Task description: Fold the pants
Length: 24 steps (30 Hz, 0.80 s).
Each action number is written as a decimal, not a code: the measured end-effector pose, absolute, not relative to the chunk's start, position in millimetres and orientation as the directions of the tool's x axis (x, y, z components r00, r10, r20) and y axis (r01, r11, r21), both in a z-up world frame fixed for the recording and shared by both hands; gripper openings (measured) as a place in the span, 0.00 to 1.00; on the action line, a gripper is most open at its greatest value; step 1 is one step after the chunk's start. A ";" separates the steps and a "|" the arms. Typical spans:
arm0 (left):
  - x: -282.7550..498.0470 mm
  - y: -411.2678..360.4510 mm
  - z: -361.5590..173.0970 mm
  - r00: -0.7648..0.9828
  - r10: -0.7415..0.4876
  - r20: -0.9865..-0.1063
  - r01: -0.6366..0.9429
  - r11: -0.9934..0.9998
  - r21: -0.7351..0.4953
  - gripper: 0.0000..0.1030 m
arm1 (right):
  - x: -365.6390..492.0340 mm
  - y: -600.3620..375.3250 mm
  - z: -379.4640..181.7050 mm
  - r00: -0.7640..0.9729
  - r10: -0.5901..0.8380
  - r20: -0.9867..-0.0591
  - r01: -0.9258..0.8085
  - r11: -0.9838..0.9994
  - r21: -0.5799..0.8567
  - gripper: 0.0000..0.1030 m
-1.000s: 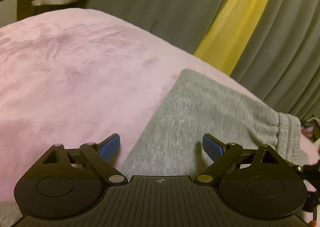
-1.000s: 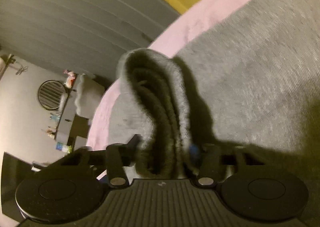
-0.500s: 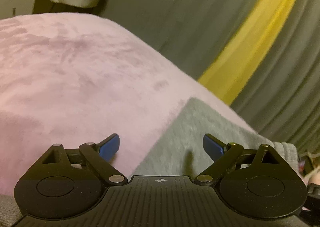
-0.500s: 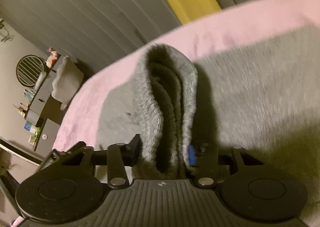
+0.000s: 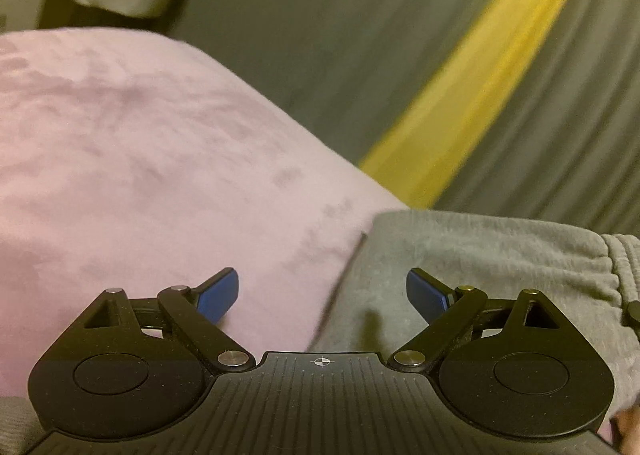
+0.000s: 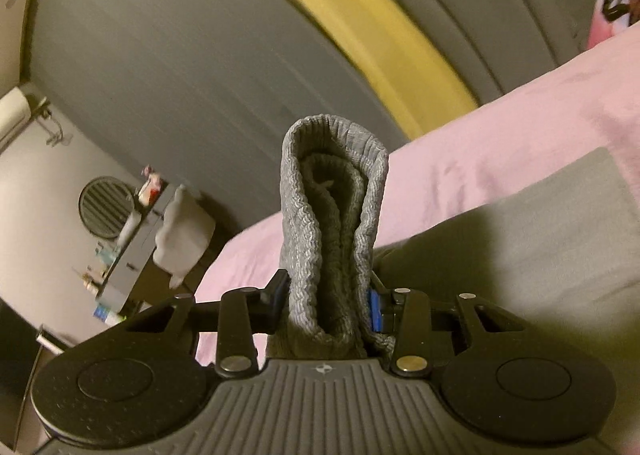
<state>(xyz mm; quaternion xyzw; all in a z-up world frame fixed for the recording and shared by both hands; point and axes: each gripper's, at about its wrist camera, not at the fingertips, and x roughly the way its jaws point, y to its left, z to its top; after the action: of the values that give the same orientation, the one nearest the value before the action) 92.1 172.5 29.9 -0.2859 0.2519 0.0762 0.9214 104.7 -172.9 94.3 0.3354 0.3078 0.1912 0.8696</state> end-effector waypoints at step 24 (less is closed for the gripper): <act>122.6 83.8 -0.8 0.591 -0.219 -0.776 0.005 0.964 -0.267 0.95 | 66.0 -265.4 -16.0 0.723 0.345 -0.598 0.164 0.756 0.634 0.44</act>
<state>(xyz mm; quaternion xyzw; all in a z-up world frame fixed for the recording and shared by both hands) 122.6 83.8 -0.8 -0.1191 0.4476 -0.0633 0.8840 66.0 -265.4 -16.0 0.3455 0.3683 0.0526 0.8615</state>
